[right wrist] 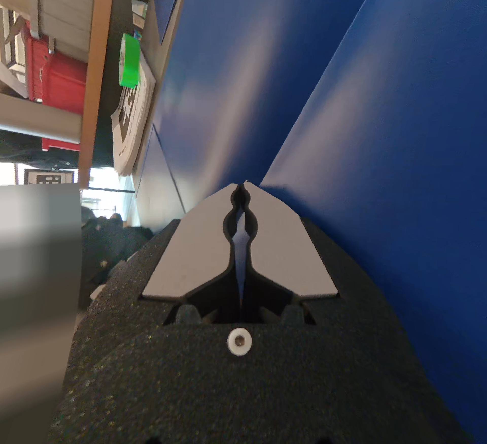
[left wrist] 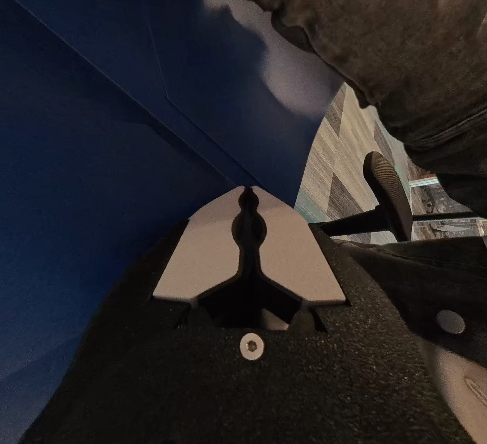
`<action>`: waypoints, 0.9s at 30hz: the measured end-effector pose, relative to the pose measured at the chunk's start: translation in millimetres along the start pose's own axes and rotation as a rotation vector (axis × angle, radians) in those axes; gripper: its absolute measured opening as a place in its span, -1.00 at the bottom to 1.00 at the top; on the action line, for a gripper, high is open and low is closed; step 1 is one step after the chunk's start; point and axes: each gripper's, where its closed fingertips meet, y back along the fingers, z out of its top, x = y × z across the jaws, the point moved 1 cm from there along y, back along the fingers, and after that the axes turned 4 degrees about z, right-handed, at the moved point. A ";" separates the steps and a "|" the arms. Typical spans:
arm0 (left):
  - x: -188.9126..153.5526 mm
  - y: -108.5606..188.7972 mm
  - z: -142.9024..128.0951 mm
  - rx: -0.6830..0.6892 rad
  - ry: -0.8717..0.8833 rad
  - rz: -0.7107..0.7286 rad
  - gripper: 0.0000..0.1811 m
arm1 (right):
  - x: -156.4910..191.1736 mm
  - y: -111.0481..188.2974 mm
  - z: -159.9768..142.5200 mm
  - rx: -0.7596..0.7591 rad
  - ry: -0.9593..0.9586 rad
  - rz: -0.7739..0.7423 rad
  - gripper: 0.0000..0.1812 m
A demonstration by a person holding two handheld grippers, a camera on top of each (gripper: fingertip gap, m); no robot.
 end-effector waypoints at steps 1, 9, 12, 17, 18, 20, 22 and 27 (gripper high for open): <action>-0.1 0.0 -0.1 0.001 0.002 -0.003 -0.98 | -4.1 -1.0 8.9 -0.008 -0.003 0.003 -1.00; -1.7 0.0 -1.4 0.007 -0.005 -0.009 -0.98 | -34.1 -8.1 75.6 -0.067 -0.033 0.010 -1.00; -1.9 0.1 -1.6 0.009 -0.001 -0.015 -0.98 | -46.3 -9.3 100.0 -0.091 -0.029 -0.010 -1.00; -2.0 0.2 -1.9 0.011 -0.002 -0.018 -0.98 | -67.2 -8.6 138.6 -0.143 -0.025 -0.060 -1.00; -2.0 0.2 -1.8 0.011 -0.001 -0.019 -0.98 | -71.2 -8.4 145.8 -0.153 -0.025 -0.069 -1.00; -1.9 0.3 -1.7 0.011 0.002 -0.021 -0.98 | -78.4 -8.0 158.5 -0.170 -0.032 -0.082 -1.00; -1.7 0.3 -1.6 0.011 0.003 -0.023 -0.98 | -84.1 -8.0 169.0 -0.182 -0.028 -0.097 -1.00; -1.4 0.3 -1.3 0.012 0.005 -0.024 -0.98 | -93.3 -7.1 184.6 -0.205 -0.015 -0.137 -1.00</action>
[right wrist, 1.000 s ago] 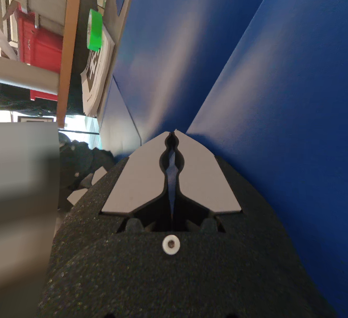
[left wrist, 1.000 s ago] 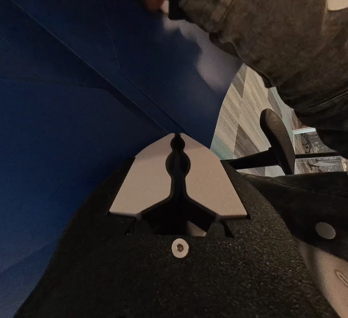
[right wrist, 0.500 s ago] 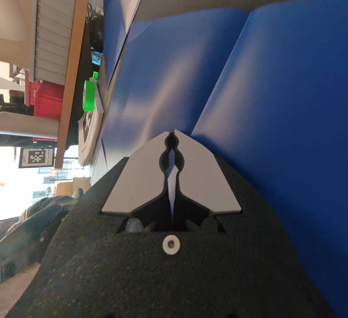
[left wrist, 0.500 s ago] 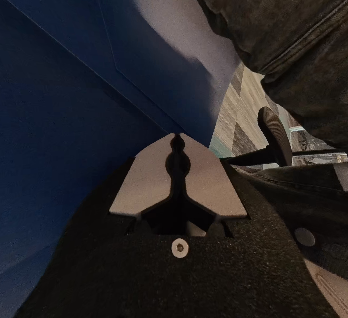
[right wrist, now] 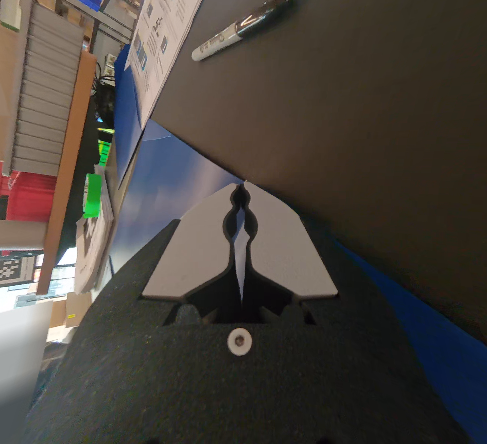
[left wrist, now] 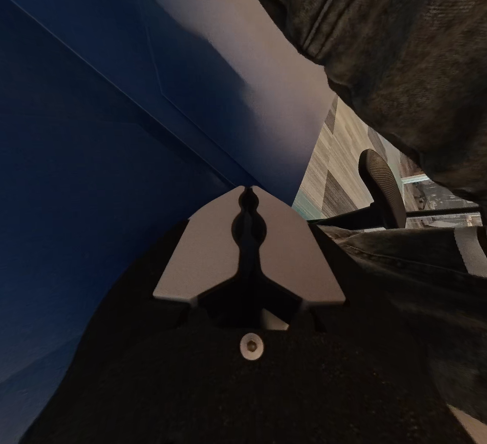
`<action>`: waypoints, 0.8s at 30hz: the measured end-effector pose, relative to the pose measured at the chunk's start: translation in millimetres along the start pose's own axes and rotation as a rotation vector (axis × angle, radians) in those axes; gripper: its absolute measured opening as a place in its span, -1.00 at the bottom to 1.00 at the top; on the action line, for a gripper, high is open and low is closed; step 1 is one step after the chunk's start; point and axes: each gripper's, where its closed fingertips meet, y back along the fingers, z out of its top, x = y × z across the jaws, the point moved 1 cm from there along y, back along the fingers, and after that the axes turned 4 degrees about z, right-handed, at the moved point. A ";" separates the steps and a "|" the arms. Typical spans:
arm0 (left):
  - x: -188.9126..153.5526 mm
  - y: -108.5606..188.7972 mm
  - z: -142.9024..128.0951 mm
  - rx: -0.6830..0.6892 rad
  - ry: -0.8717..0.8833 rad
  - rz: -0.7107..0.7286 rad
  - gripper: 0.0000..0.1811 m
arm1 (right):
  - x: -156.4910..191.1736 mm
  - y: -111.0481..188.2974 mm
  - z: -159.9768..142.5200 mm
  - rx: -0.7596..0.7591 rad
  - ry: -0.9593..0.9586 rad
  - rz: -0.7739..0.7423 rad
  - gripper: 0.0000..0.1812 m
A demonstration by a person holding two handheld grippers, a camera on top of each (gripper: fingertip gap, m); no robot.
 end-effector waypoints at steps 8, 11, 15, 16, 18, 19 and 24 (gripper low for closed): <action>0.0 -0.3 0.1 0.004 0.008 -0.011 -0.98 | 7.0 0.5 3.6 -0.060 0.335 -0.200 -1.00; 0.0 -0.4 0.1 0.002 0.000 -0.005 -0.98 | 66.2 6.7 -6.6 -0.149 0.621 -0.093 -1.00; 0.0 0.0 0.5 0.000 -0.008 -0.001 -0.98 | 151.6 35.8 -58.5 -0.166 0.864 -0.012 -1.00; -0.7 0.7 1.0 -0.004 -0.014 -0.003 -0.98 | 170.4 46.7 -74.3 -0.177 0.920 -0.011 -1.00; -3.3 3.9 3.6 -0.030 -0.047 0.001 -0.98 | 203.5 71.2 -104.3 -0.219 1.018 -0.023 -1.00; -5.3 6.2 5.3 -0.042 -0.074 0.006 -0.98 | 215.5 84.2 -116.8 -0.249 1.050 -0.045 -1.00; -32.1 40.1 33.4 -0.164 -0.188 -0.014 -0.98 | 241.8 135.7 -172.9 -0.286 1.009 -0.038 -1.00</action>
